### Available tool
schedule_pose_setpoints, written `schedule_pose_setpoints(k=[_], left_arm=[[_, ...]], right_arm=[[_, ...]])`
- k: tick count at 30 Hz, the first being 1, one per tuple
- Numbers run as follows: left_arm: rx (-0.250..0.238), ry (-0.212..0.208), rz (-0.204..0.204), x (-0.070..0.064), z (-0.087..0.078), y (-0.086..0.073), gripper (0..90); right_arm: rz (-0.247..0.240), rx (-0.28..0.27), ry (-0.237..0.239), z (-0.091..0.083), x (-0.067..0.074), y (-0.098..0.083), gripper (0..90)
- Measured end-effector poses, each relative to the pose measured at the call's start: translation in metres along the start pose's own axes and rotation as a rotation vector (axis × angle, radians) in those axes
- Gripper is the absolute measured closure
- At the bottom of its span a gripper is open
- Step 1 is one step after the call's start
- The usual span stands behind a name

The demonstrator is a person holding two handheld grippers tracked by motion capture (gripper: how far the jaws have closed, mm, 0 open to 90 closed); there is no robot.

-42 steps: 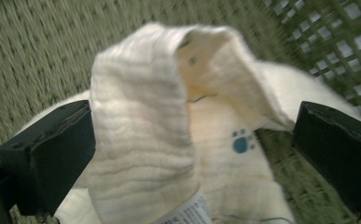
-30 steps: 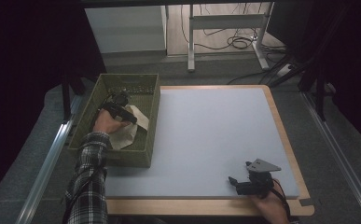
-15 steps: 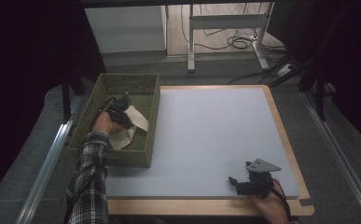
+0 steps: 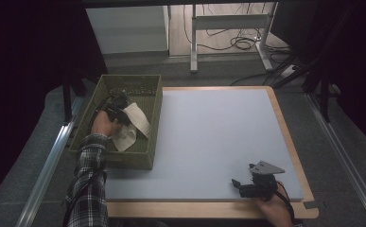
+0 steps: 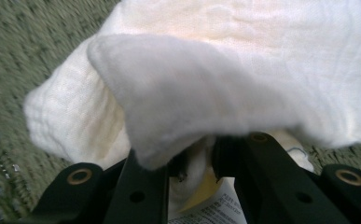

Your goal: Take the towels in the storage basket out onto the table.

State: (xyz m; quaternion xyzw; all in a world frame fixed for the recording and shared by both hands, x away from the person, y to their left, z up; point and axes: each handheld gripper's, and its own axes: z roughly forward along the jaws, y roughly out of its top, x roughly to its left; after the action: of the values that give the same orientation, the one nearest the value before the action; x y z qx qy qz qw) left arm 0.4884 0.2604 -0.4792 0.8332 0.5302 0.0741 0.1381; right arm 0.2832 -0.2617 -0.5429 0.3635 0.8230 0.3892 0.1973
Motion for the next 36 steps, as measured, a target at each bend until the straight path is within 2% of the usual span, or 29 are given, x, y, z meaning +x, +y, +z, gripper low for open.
schedule_pose_setpoints(k=[3,4,5,6,11,15,19,21,22,29,30,36], left_arm=[[-0.026,-0.003,0.003,0.000,-0.007,-0.002,78.2],[-0.049,0.002,0.009,0.001,-0.017,-0.004,78.1],[-0.049,0.002,0.009,0.001,-0.017,-0.004,78.1],[-0.077,0.004,0.009,0.001,-0.027,-0.006,78.1],[-0.129,0.006,0.015,0.000,-0.048,-0.010,78.0],[-0.147,0.016,0.024,0.000,-0.059,-0.012,77.9],[-0.185,0.022,0.026,0.001,-0.079,-0.016,77.8],[-0.191,0.027,0.028,0.000,-0.081,-0.017,77.7],[-0.206,0.027,0.035,-0.001,-0.090,-0.018,77.7],[-0.244,0.031,0.048,-0.004,-0.113,-0.016,77.6],[-0.254,0.034,0.053,-0.007,-0.120,-0.015,77.6],[-0.270,0.039,0.079,-0.018,-0.136,-0.011,77.5]], right_arm=[[0.000,0.000,0.000,0.000,0.000,0.000,7.6],[0.000,0.000,0.000,0.000,0.000,0.000,7.7],[0.000,0.000,0.000,0.000,0.000,0.000,7.7],[0.000,0.000,0.000,0.000,0.000,0.000,7.6],[0.000,0.000,0.000,0.000,0.000,0.000,7.6],[0.000,0.000,0.000,0.000,0.000,0.000,7.6],[0.000,0.000,0.000,0.000,0.000,0.000,7.7],[0.000,0.000,0.000,0.000,0.000,0.000,7.6],[0.001,0.001,0.000,0.000,0.000,0.000,7.7],[0.001,0.001,-0.001,0.000,0.000,0.000,7.6],[0.001,0.001,-0.001,0.000,0.000,0.000,7.6],[0.002,0.000,-0.001,0.000,0.000,0.000,7.6]])
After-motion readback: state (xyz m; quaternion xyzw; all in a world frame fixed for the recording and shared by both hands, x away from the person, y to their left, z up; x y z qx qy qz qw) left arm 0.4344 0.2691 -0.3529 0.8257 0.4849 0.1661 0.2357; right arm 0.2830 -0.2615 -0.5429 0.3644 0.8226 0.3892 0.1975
